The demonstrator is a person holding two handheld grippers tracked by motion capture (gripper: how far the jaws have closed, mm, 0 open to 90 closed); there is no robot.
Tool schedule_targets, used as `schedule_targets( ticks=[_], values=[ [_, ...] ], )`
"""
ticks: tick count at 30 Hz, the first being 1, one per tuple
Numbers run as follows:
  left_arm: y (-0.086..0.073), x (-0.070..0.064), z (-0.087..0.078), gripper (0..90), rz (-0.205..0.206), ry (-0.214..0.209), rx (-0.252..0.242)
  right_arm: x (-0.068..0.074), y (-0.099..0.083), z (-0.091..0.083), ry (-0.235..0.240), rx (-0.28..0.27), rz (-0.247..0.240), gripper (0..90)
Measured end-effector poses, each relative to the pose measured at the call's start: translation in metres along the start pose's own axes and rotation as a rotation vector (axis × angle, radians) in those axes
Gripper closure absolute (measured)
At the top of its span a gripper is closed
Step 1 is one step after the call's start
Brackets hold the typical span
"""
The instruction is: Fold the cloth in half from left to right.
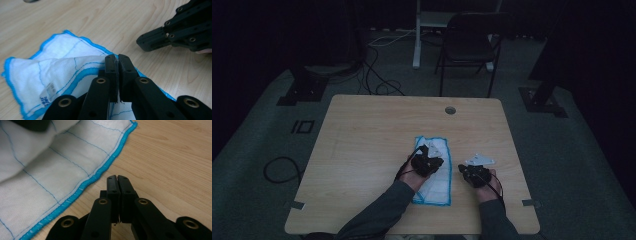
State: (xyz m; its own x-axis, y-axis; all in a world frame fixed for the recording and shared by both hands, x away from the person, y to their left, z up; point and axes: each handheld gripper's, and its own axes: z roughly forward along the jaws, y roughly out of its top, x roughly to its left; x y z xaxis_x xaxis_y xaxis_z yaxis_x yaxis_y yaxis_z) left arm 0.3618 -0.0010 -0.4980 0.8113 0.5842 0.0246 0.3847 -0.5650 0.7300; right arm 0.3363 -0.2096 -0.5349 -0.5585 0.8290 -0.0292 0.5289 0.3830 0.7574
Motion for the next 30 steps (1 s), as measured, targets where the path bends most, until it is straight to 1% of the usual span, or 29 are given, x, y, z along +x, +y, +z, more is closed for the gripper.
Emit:
schedule_targets(
  ticks=[6, 7, 8, 9, 11, 12, 13, 15, 17, 19, 21, 22, 23, 24, 25, 26, 27, 29, 30],
  values=[
    [-0.003, -0.001, 0.014, 87.0, -0.001, -0.018, 0.03, 0.0, 0.0, 0.001, -0.002, 0.002, 0.001, 89.0],
    [-0.004, -0.001, 0.015, 85.5, -0.001, -0.025, 0.03, 0.0, 0.0, 0.001, -0.002, 0.002, 0.001, 89.0],
    [-0.004, -0.002, 0.015, 80.1, -0.004, -0.032, 0.027, 0.0, 0.0, 0.001, -0.003, 0.002, 0.001, 89.0],
    [-0.005, -0.002, 0.013, 76.2, -0.009, -0.036, 0.023, 0.0, 0.0, 0.0, -0.004, 0.002, 0.001, 89.0],
    [-0.004, -0.002, 0.011, 71.8, -0.01, -0.038, 0.019, 0.0, 0.0, 0.0, -0.004, 0.001, 0.003, 89.0],
    [-0.004, -0.002, 0.005, 71.8, -0.014, -0.044, 0.007, 0.0, -0.001, 0.0, -0.005, 0.0, 0.005, 89.0],
    [-0.003, -0.002, 0.002, 68.1, -0.021, -0.049, 0.0, -0.001, -0.001, 0.0, -0.007, -0.002, 0.004, 89.0],
    [-0.002, -0.002, -0.006, 65.7, -0.031, -0.072, -0.02, -0.001, -0.001, 0.0, -0.01, -0.003, 0.005, 88.9],
    [-0.001, -0.003, -0.015, 64.3, -0.025, -0.072, -0.035, -0.001, -0.001, 0.0, -0.011, -0.003, 0.004, 88.9],
    [-0.001, -0.003, -0.024, 64.0, -0.019, -0.068, -0.05, -0.001, -0.001, 0.0, -0.011, -0.003, 0.004, 88.8],
    [-0.002, -0.001, -0.029, 65.3, -0.027, -0.065, -0.061, -0.001, -0.001, 0.0, -0.011, -0.003, 0.006, 88.6],
    [-0.004, 0.001, -0.033, 66.7, -0.025, -0.054, -0.063, -0.001, -0.001, -0.001, -0.011, -0.005, 0.007, 88.6],
    [-0.006, 0.004, -0.038, 70.8, -0.033, -0.043, -0.069, -0.001, -0.001, -0.001, -0.011, -0.005, 0.008, 88.6],
    [-0.008, 0.006, -0.04, 70.8, -0.043, -0.041, -0.073, -0.001, -0.001, -0.001, -0.011, -0.005, 0.007, 88.5],
    [-0.011, 0.009, -0.044, 73.0, -0.05, -0.035, -0.078, -0.002, -0.001, -0.001, -0.011, -0.005, 0.007, 88.5],
    [-0.014, 0.013, -0.048, 78.8, -0.053, -0.029, -0.078, -0.002, -0.001, -0.001, -0.013, -0.005, 0.008, 88.3],
    [-0.018, 0.016, -0.052, 78.8, -0.063, -0.024, -0.079, -0.002, -0.001, -0.001, -0.013, -0.005, 0.008, 88.3],
    [-0.026, 0.02, -0.058, 82.5, -0.075, -0.013, -0.067, -0.002, -0.001, -0.001, -0.013, -0.006, 0.008, 88.1],
    [-0.03, 0.022, -0.06, 82.9, -0.083, -0.008, -0.064, -0.002, -0.001, -0.001, -0.014, -0.005, 0.007, 88.1]
  ],
)
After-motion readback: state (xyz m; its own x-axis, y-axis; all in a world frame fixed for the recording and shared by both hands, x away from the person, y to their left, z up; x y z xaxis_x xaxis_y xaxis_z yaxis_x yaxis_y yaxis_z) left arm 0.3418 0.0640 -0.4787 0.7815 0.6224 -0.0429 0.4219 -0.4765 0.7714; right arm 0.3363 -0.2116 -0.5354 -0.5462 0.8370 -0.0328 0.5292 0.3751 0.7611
